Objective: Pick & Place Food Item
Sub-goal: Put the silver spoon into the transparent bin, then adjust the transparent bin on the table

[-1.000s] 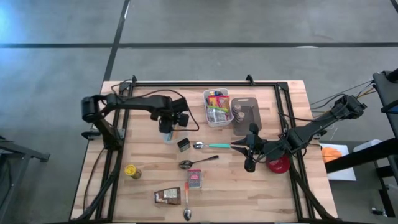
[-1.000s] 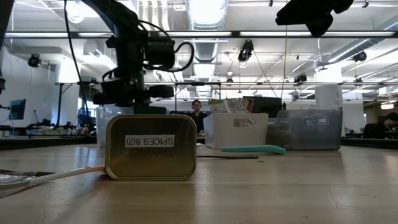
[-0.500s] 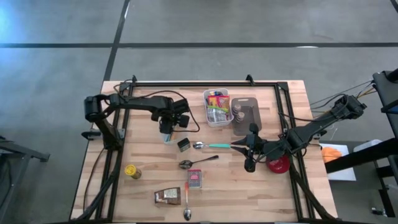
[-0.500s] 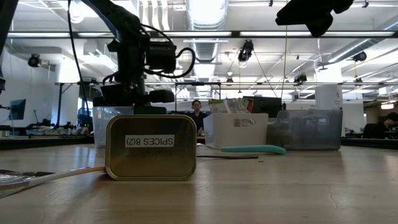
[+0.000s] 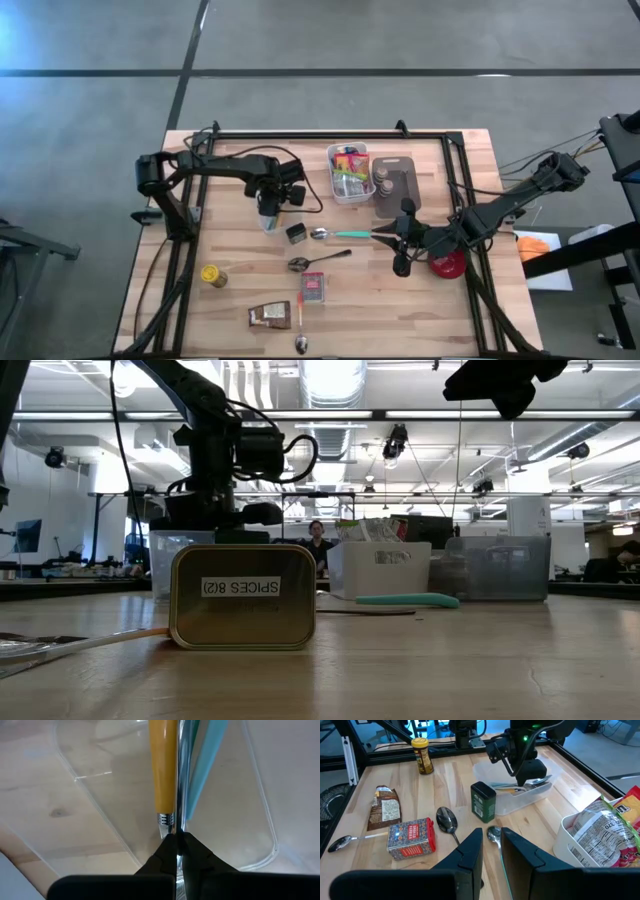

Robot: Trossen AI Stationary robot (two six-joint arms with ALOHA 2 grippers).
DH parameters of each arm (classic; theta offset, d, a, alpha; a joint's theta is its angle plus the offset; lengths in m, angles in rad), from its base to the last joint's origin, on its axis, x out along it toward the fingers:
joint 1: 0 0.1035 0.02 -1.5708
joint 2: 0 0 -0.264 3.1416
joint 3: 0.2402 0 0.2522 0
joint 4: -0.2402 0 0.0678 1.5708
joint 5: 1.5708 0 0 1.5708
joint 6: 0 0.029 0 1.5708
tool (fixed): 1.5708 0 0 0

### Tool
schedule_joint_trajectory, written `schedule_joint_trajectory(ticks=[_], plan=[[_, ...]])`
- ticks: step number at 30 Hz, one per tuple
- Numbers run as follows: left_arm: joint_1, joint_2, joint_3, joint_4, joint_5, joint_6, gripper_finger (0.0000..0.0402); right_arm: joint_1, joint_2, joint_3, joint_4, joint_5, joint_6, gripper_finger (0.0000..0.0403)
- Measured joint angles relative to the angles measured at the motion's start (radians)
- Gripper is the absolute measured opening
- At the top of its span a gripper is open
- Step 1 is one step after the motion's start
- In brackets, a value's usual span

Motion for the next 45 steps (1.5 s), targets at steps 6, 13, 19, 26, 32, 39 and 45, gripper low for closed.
schedule_joint_trajectory(ticks=[6, 13, 19, 26, 32, 39, 45], plan=[[-0.002, -0.002, -0.027, 0.052, 0.014, -0.028, 0.0001, 0.0, 0.0, 0.0, 0.0, 0.0, 0.0, 0.0067], [-0.011, -0.002, -0.026, 0.05, 0.01, -0.06, 0.0001, 0.0, 0.0, 0.0, 0.0, 0.0, 0.0, 0.0067], [-0.012, -0.003, -0.027, 0.052, 0.021, -0.066, 0.0001, 0.0, 0.0, 0.0, 0.0, 0.0, 0.0, 0.0067], [-0.017, -0.003, -0.026, 0.079, 0.071, -0.097, 0.0001, 0.0, 0.0, 0.0, 0.0, 0.0, 0.0, 0.0067], [-0.018, -0.003, -0.028, 0.076, 0.07, -0.084, 0.0014, 0.0, 0.0, 0.0, 0.0, 0.0, 0.0, 0.0067], [-0.026, 0.0, -0.031, 0.04, 0.041, -0.13, 0.0107, 0.0, 0.0, 0.0, 0.0, 0.0, 0.0, 0.0067], [-0.026, 0.0, -0.029, 0.039, 0.022, -0.182, 0.017, 0.0, 0.0, 0.0, 0.0, 0.0, 0.0, 0.0067]])
